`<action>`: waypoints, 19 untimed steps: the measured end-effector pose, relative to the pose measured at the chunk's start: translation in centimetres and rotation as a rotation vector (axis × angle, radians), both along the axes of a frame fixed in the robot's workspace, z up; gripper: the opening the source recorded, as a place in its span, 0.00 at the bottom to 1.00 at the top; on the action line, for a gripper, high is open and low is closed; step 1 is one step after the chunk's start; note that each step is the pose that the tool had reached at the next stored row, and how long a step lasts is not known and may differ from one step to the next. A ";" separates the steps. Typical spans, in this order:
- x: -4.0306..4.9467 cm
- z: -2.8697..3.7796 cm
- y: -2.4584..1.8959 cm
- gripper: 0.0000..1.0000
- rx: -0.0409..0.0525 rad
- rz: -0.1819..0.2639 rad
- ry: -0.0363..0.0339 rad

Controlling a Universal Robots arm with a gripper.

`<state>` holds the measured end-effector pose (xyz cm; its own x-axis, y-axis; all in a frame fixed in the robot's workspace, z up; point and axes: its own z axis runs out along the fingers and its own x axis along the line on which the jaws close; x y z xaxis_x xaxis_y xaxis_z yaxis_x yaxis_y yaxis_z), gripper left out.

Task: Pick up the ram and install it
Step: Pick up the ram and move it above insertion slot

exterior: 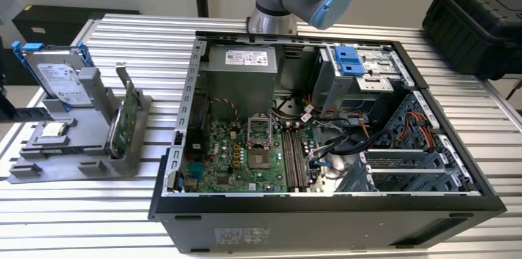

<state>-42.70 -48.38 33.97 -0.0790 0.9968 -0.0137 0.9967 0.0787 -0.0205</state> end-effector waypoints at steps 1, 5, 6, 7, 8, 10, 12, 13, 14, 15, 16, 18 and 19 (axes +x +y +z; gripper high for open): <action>-0.02 0.05 0.00 0.00 0.0000 0.000 -0.0001; -0.08 0.29 0.00 0.00 -0.0001 0.000 -0.0007; -0.09 0.37 0.00 0.00 0.0000 0.000 -0.0008; -0.10 0.46 0.00 0.00 0.0000 0.000 -0.0010; -0.11 0.56 0.00 0.00 -0.0001 0.000 -0.0010; -0.13 0.77 0.00 0.00 0.0000 0.000 -0.0012; -0.16 0.96 0.00 0.00 0.0001 0.000 -0.0015; -0.17 1.07 0.00 0.00 0.0000 0.000 -0.0016; -0.18 1.16 0.00 0.00 0.0000 0.000 -0.0017; -0.20 1.25 0.00 0.00 0.0000 0.000 -0.0018; -0.21 1.35 0.00 0.00 0.0000 0.000 -0.0019; -0.23 1.55 0.00 0.00 0.0000 0.000 -0.0021; -0.24 1.64 0.00 0.00 0.0000 0.000 -0.0022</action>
